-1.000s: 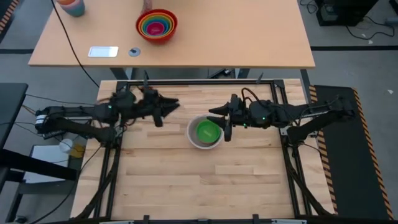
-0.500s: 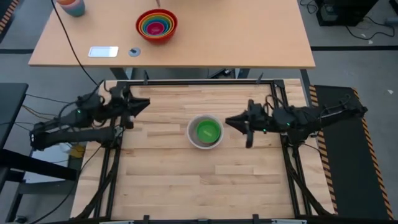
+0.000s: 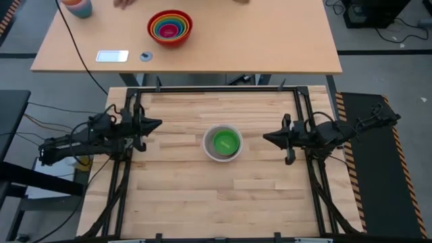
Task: Nest bowls inside each other
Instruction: Return to Home Position
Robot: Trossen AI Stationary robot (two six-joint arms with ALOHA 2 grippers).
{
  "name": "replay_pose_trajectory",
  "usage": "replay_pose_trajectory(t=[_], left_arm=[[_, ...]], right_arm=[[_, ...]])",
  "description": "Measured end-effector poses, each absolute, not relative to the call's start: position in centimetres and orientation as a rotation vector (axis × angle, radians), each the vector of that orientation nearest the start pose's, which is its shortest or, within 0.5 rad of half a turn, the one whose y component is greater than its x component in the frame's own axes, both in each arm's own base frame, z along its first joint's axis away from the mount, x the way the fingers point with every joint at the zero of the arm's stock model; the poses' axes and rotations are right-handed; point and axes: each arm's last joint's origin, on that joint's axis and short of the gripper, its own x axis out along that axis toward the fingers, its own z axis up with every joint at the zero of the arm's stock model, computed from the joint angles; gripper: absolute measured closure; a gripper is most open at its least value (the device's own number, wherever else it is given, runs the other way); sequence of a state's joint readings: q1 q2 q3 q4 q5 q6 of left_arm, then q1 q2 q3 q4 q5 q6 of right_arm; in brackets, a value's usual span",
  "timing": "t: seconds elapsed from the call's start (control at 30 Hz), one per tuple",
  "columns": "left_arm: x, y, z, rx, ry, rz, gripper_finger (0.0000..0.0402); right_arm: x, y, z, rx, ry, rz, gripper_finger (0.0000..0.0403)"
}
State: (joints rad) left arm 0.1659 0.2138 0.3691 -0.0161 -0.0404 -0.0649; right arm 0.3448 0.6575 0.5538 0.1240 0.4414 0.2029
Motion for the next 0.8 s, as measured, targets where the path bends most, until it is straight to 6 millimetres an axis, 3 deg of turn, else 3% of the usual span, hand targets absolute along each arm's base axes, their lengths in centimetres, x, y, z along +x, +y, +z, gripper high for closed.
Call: replay_pose_trajectory(t=[0.17, 0.53, 0.67, 0.8], left_arm=[[8.3, 1.6, 26.4, 0.066, -0.083, 0.241, 0.0397], [8.2, 1.5, 22.3, 0.011, -0.114, 0.19, 0.0395], [8.5, 1.5, 20.6, -0.03, -0.089, 0.188, 0.0395], [8.6, 1.5, 20.2, -0.008, -0.062, 0.186, 0.0395]], right_arm=[[13.2, 3.4, 27.4, 0.18, -0.105, -0.064, 0.0398], [11.6, 2.6, 20.0, 0.215, -0.251, 0.011, 0.0399], [11.5, 2.7, 18.7, 0.209, -0.185, 0.042, 0.0399], [11.5, 2.8, 18.6, 0.221, -0.178, 0.088, 0.0398]])
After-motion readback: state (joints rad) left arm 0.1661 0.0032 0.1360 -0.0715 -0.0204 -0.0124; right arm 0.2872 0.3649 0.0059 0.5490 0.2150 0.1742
